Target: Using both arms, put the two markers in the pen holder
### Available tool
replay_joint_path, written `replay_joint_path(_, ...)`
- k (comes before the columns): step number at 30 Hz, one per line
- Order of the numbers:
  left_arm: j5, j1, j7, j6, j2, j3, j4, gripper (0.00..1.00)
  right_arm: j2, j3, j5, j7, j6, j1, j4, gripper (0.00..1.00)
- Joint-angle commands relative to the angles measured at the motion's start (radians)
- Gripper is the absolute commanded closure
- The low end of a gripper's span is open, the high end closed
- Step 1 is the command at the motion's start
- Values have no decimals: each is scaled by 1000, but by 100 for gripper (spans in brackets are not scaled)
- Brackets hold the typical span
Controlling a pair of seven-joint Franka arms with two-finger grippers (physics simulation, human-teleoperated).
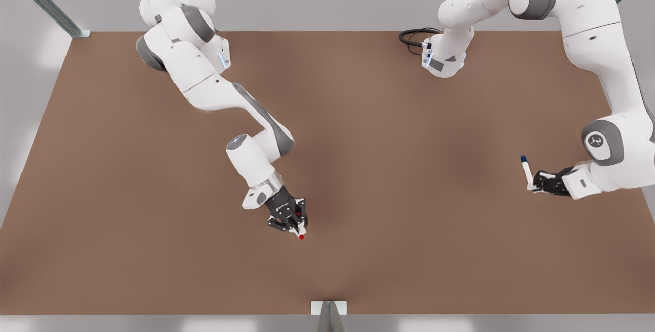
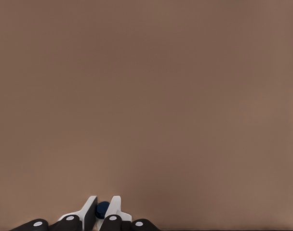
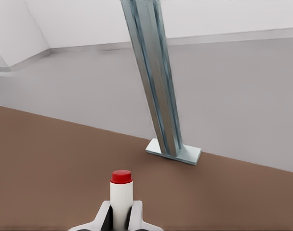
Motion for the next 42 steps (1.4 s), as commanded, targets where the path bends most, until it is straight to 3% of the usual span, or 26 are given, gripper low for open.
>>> replay_joint_path(1,-24,0,83,-96,-1,-7,1,79,-10,0,3,-60,150,-2,-26,79)
replay_joint_path(8,-31,0,83,-96,-1,-7,1,79,-16,12,1,-57,236,-23,-161,79)
replay_joint_path(9,-31,1,86,-96,-3,-7,1,79,-16,14,1,-49,236,-23,-166,0)
replay_joint_path(14,-31,-7,70,-99,-19,-25,1,79,-71,12,3,-58,179,-25,-166,0)
replay_joint_path(16,-32,-53,21,-104,-24,-50,7,79,-292,2,4,-52,-305,-101,-160,0)
replay_joint_path(18,-196,-69,165,-102,-13,-76,10,79,-502,3,4,-28,-872,-230,-91,0)
replay_joint_path(19,-227,-97,226,-90,-13,-96,27,79,-570,-1,6,12,-1058,-285,-79,0)
replay_joint_path(20,-271,-125,332,-38,2,-130,56,79,-635,-85,10,31,-1317,-284,-76,0)
replay_joint_path(22,-448,-171,503,105,8,-165,56,79,-636,-224,-9,23,-1625,-267,9,0)
replay_joint_path(24,-626,-264,598,255,19,-182,56,79,-610,-268,-56,40,-1656,-244,47,0)
replay_joint_path(25,-705,-318,606,355,45,-188,65,79,-548,-273,-56,68,-1662,-230,153,0)
replay_joint_path(27,-808,-407,604,504,60,-188,65,79,-551,-250,-54,111,-1660,-221,145,0)
replay_joint_path(35,-917,-631,547,932,362,-245,386,79,-564,-244,-19,83,-1673,-230,156,0)
replay_joint_path(42,-914,-721,537,1022,464,-237,478,79,-565,-239,-25,91,-1669,-223,161,0)
